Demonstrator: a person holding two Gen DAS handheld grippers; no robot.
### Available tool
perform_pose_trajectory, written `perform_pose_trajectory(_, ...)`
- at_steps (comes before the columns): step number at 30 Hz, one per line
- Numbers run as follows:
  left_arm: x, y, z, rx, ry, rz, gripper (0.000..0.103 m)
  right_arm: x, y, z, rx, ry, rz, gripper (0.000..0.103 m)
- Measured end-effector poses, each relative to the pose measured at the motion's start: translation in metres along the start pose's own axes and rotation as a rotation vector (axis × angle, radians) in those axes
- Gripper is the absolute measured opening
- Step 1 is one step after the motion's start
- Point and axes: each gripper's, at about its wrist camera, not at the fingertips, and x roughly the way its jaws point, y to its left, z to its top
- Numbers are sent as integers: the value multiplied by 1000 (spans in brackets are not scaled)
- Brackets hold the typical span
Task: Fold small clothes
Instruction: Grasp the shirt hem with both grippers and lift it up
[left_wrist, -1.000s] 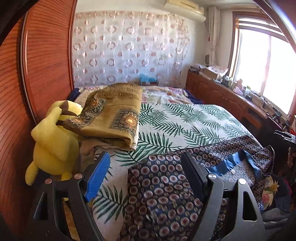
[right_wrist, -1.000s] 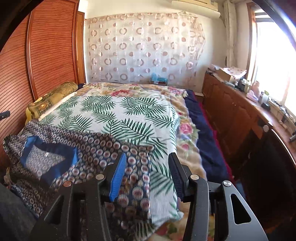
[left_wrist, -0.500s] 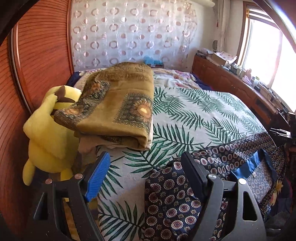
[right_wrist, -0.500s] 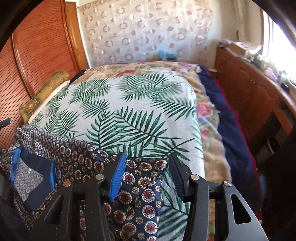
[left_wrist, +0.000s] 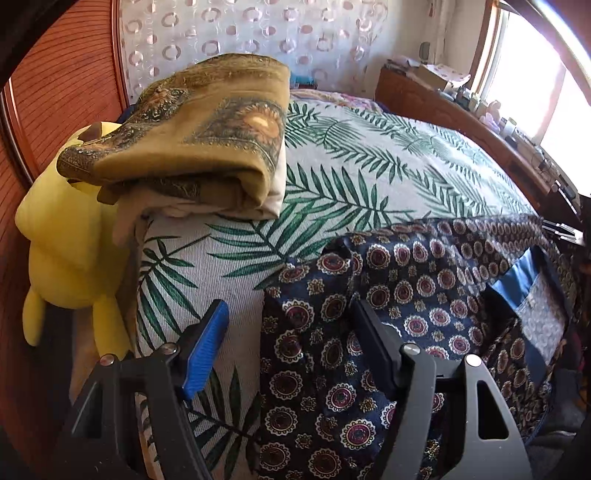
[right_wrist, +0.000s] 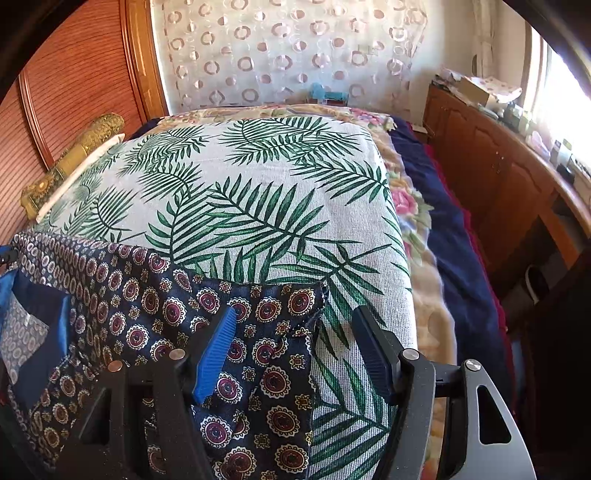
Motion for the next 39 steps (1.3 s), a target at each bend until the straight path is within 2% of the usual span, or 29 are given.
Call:
perform_pose_trajectory(3, 1, -3, 1, 2, 2, 2, 70, 3, 5, 0, -13, -2, -9, 69)
perform_pose_trajectory(5, 1, -5, 2, 7, 4, 1, 66, 3, 6, -1, -16, -2, -8, 69)
perform_pose_trajectory(7, 0, -6, 3, 11, 4, -14, 53, 3, 6, -1, -16, -1, -7, 69)
perform_pose_trajectory(10, 2, -10, 4, 33, 2, 4, 42, 3, 7, -1, -28, 8, 13, 69)
perform_pose_trajectory(11, 3, -10, 4, 41, 2, 8, 38, 3, 9, 0, -36, 15, 31, 64)
perform_pose_trajectory(12, 3, -11, 4, 45, 3, -2, 30, 2, 13, 1, -54, 22, 49, 57)
perform_pose_trajectory(13, 3, -12, 5, 44, 7, -14, 18, 1, 17, 2, -71, 28, 59, 45)
perform_pose_trajectory(14, 2, -12, 5, 39, 13, -37, 14, 0, 20, 2, -89, 33, 74, 29)
perform_pose_trajectory(16, 0, -15, 4, 42, 9, -40, 9, -2, 27, 2, -115, 45, 117, 9)
perform_pose_trajectory(18, -12, -18, 4, 44, -22, -45, 8, -5, 34, 0, -140, 46, 115, 7)
perform_pose_trajectory(21, -40, -22, 4, 34, -103, -39, 8, -25, 37, -2, -134, -20, 95, 6)
perform_pose_trajectory(23, -63, -23, 6, 23, -157, -48, 8, -49, 34, -2, -105, -102, 57, 5)
perform_pose_trajectory(26, -99, -27, 11, 27, -252, -42, 7, -96, 29, 4, -68, -218, 55, 5)
perform_pose_trajectory(31, -170, -38, 16, 45, -432, -69, 7, -163, 27, 8, -71, -347, 108, 5)
perform_pose_trajectory(39, -231, -44, 41, 51, -628, -55, 7, -256, 32, 8, -119, -539, 58, 5)
